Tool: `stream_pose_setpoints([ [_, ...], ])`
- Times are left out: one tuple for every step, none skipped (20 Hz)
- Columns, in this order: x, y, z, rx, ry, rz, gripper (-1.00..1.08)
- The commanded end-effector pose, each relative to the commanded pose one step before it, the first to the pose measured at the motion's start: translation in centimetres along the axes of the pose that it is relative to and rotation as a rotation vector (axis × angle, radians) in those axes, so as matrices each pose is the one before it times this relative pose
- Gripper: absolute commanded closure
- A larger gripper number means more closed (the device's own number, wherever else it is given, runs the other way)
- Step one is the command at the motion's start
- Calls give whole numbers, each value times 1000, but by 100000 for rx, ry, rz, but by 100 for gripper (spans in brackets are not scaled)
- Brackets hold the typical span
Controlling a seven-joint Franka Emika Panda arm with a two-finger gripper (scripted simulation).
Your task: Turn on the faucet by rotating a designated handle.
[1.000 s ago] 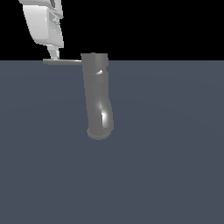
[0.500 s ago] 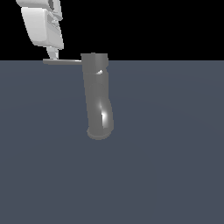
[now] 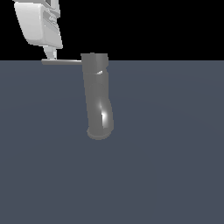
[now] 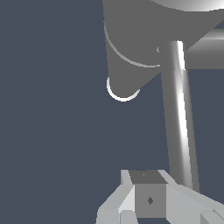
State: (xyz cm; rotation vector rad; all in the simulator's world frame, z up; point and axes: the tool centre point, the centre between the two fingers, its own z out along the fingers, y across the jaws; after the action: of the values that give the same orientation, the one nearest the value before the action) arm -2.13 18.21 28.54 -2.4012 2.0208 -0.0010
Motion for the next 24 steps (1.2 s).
stream_pose_setpoints([
  [169, 925, 9, -328, 145, 164, 108],
  [22, 307, 1, 0, 0, 0, 108],
  [22, 308, 1, 0, 0, 0, 108],
  [45, 312, -11, 23, 2, 43, 108],
  [22, 311, 1, 0, 0, 0, 108],
  [22, 312, 1, 0, 0, 0, 108],
  [22, 313, 1, 0, 0, 0, 108],
  [22, 314, 1, 0, 0, 0, 108],
  [22, 316, 1, 0, 0, 0, 108],
  [22, 317, 1, 0, 0, 0, 108],
  [22, 318, 1, 0, 0, 0, 108],
  [22, 319, 1, 0, 0, 0, 108],
  [22, 320, 0, 0, 0, 0, 108],
  [22, 321, 0, 0, 0, 0, 108],
  [22, 322, 0, 0, 0, 0, 108],
  [22, 323, 0, 0, 0, 0, 108],
  [42, 324, -7, 15, 11, 45, 108],
  [22, 325, -1, 0, 0, 0, 108],
  [22, 326, -1, 0, 0, 0, 108],
  [22, 327, -2, 0, 0, 0, 108],
  [22, 328, -2, 0, 0, 0, 108],
  [0, 0, 0, 0, 0, 0, 108],
  [70, -493, -4, 348, 26, 194, 108],
  [293, 278, -5, 0, 0, 0, 108],
])
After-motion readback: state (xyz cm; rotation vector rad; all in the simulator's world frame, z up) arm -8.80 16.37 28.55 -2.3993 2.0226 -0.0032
